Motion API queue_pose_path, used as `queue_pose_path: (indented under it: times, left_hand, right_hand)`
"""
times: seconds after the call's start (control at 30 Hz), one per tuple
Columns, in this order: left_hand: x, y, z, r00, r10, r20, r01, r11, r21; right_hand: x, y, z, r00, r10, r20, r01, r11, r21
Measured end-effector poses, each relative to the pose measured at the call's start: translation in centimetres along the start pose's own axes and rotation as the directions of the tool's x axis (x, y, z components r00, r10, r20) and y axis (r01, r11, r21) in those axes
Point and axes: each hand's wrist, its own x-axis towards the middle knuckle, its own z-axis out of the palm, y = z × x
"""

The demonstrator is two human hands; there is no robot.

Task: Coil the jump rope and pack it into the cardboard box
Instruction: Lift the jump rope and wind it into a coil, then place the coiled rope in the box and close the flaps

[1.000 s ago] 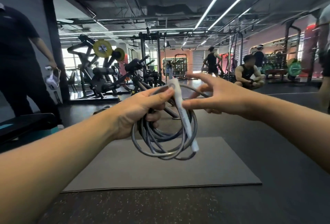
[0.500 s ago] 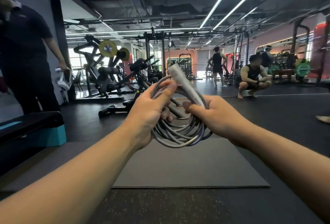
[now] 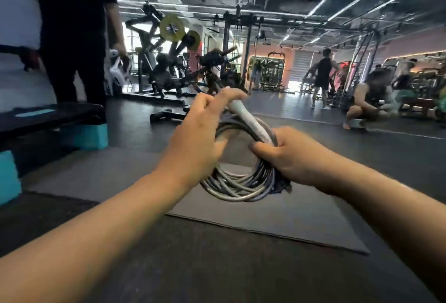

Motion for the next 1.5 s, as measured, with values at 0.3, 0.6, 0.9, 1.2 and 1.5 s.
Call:
queue_pose_path:
  times: [0.3,0.6,0.9,1.2,1.5]
  left_hand:
    - [-1.1,-2.8,-18.7,0.903,-0.419,-0.097,0.422,0.907,0.006]
    - [-9.1,-0.5,-44.0,0.445,-0.806,-0.389,0.863,0.503,-0.055]
    - [-20.8,-3.1,-52.7,-0.021,-0.898,-0.440,0.949,0.121,-0.291]
    - [-26.8,-13.4,-52.0,-0.101,-0.873,-0.476,0.979,-0.003,-0.202]
    - [-45.9,-28.7,-41.1,-0.276,-0.828,-0.488,0.950,-0.156,-0.272]
  right_hand:
    - [7.0,-17.6,3.6,0.953,-0.117,0.281,0.073,0.984,0.163]
    - [7.8,-43.4,14.5,0.719,-0.351,0.600,0.241,0.935,0.259]
    - [4.4,-54.6,26.4,0.478,-0.371,0.796,0.194,0.929,0.317]
    - [6.5,-54.0,40.6,0.328,-0.313,0.891,0.104,0.950,0.295]
    - [2.8,-43.6,66.0,0.238,-0.316,0.918,0.287,0.926,0.244]
